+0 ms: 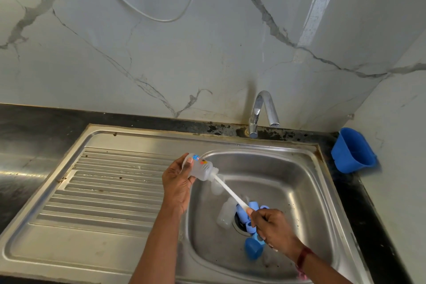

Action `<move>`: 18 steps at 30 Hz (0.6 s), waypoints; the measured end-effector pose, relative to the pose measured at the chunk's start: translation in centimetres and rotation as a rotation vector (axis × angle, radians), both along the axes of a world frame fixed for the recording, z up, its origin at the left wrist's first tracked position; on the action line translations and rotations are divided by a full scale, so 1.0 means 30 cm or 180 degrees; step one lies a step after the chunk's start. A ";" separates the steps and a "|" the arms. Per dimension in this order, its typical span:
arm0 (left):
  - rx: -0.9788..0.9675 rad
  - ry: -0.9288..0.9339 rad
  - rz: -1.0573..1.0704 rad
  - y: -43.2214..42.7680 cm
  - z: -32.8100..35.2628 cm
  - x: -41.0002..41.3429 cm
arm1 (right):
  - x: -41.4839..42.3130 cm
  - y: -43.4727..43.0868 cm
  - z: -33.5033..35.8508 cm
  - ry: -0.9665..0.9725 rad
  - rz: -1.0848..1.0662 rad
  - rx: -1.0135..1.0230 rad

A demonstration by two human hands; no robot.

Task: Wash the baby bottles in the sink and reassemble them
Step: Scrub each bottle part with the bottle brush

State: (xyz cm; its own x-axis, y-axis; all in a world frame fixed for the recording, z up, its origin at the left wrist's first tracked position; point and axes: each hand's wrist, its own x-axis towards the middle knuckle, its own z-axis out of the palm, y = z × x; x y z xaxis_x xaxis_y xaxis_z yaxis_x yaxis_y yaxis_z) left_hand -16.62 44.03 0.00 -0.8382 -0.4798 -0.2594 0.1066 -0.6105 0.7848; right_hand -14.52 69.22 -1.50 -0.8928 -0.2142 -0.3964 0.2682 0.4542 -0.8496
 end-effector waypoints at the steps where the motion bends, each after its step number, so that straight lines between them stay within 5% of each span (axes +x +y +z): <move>1: -0.0019 -0.0044 0.0059 0.004 0.001 0.000 | 0.004 -0.008 0.005 -0.0152 -0.0031 -0.0024; 9: -0.1060 -0.0356 0.0116 -0.031 -0.004 -0.016 | -0.032 0.015 0.032 -0.0185 0.0482 0.0260; 18: -0.0013 -0.0749 0.0567 -0.023 -0.047 -0.021 | -0.100 0.100 0.005 0.1351 0.1046 0.1313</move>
